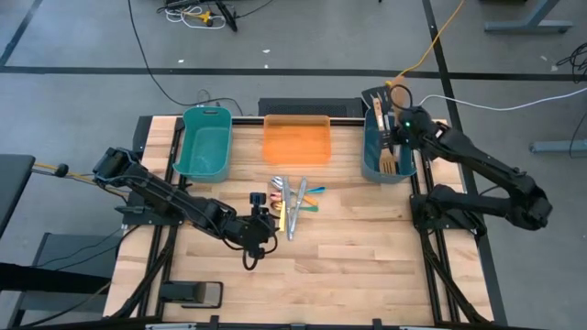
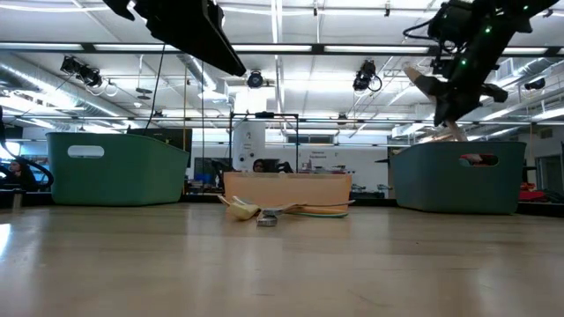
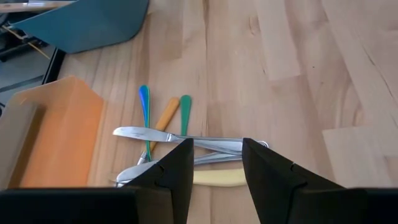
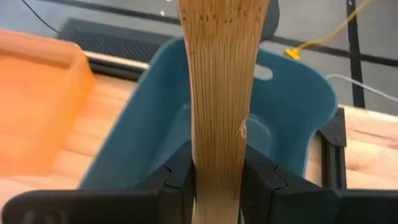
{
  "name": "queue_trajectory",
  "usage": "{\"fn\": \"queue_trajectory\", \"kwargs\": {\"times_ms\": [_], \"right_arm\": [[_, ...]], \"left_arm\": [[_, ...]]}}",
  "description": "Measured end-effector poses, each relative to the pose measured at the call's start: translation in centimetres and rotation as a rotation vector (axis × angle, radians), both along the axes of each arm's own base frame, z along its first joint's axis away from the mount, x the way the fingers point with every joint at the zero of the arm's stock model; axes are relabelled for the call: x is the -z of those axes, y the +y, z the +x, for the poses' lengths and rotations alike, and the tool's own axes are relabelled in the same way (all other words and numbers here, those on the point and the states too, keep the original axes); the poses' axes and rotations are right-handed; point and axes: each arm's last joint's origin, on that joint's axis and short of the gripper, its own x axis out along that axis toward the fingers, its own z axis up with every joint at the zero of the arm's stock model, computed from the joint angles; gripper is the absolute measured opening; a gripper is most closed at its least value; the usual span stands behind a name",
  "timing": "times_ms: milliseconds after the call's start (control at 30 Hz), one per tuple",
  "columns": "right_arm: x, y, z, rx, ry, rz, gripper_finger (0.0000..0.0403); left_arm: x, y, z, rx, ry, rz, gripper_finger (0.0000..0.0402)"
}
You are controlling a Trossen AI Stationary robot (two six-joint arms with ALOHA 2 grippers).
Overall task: Pick & Place Kitchen Items
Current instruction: Put the brown spoon into the blue bin, then put the right silver knife into the orange bin
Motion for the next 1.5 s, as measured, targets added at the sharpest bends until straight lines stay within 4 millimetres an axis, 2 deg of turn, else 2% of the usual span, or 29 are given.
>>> {"fn": "queue_trajectory", "kwargs": {"times_ms": [467,1100,1167,1333,1500], "right_arm": [[3.2,-2.0,1.8,-0.006,0.107,0.17,0.0094],[3.5,-2.1,1.6,0.021,0.079,0.223,0.0094],[3.5,-2.1,1.6,0.021,0.08,0.223,0.011],[3.5,-2.1,1.6,0.03,0.089,0.213,0.0179],[3.5,-2.2,1.6,0.03,0.078,0.203,0.0192]], "left_arm": [[0.0,-0.1,0.0,0.008,0.002,-0.029,0.0142],[0.0,-0.1,0.0,0.005,0.001,-0.035,0.0142],[0.0,-0.1,0.0,0.007,0.001,-0.033,0.0142],[0.0,-0.1,0.1,0.008,-0.004,-0.035,0.0142],[-0.1,-0.2,0.2,0.009,-0.022,-0.042,0.0142]]}}
